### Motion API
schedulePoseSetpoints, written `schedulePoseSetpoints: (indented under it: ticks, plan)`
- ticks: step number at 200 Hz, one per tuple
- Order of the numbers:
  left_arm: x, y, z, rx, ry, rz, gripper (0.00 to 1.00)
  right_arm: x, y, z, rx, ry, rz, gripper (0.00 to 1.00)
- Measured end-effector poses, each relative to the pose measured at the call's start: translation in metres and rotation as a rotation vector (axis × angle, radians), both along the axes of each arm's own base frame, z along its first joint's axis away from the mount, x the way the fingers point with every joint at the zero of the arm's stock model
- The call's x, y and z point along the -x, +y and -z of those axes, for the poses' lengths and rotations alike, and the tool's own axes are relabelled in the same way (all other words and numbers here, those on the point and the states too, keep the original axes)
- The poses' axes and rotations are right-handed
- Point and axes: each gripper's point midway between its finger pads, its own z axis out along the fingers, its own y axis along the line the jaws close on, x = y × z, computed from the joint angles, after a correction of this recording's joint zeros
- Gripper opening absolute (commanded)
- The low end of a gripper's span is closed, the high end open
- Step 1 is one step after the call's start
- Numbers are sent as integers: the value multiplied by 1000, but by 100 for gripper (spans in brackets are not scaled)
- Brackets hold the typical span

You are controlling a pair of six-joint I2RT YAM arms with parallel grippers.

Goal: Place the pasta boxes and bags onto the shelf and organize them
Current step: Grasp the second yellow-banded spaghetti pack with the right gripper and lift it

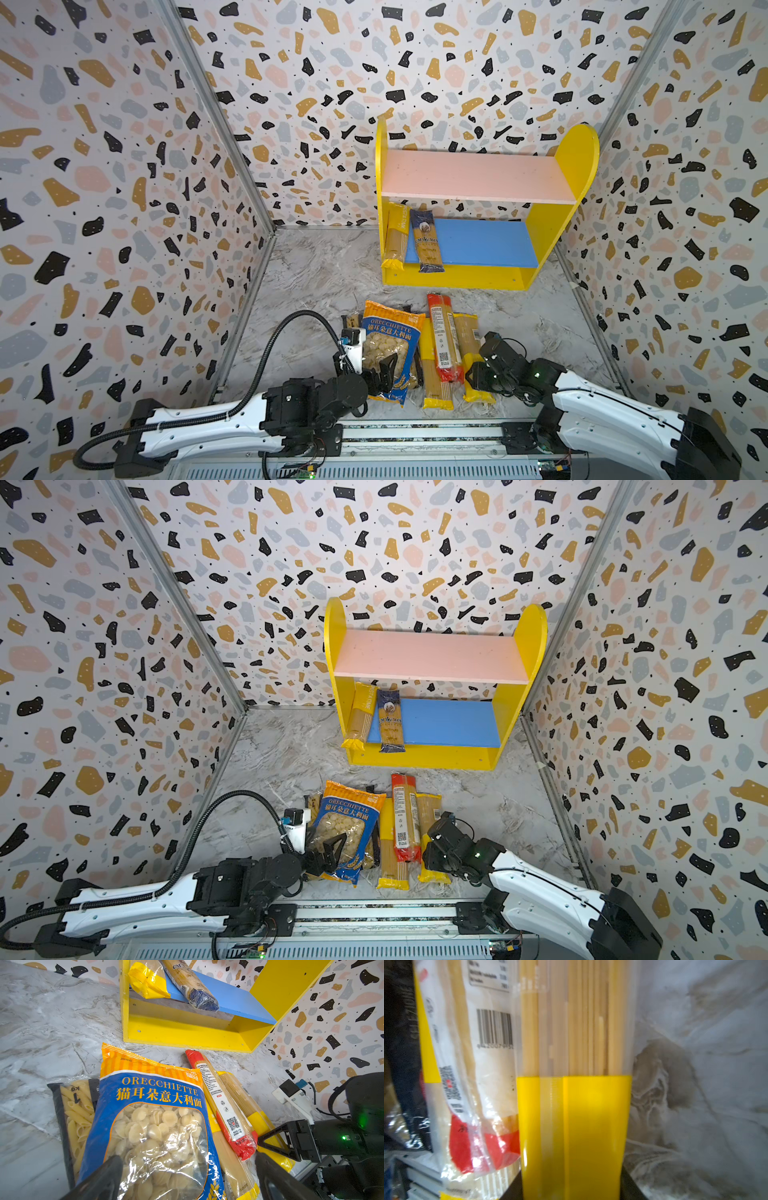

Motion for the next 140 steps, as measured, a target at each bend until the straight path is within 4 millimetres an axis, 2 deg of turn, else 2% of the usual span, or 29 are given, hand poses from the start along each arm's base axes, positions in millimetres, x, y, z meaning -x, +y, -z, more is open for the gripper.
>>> schedulePoseSetpoints:
  ticks: [28, 94, 140]
  plan:
    - [0, -3, 2, -19, 4, 0, 100, -2, 1, -8, -68, 3, 4, 12]
    - [-1, -7, 3, -41, 8, 1, 100, 0, 12, -13, -230, 11, -8, 8]
    - [-2, -13, -13, -18, 3, 0, 99, -2, 20, -35, -356, -6, -13, 7]
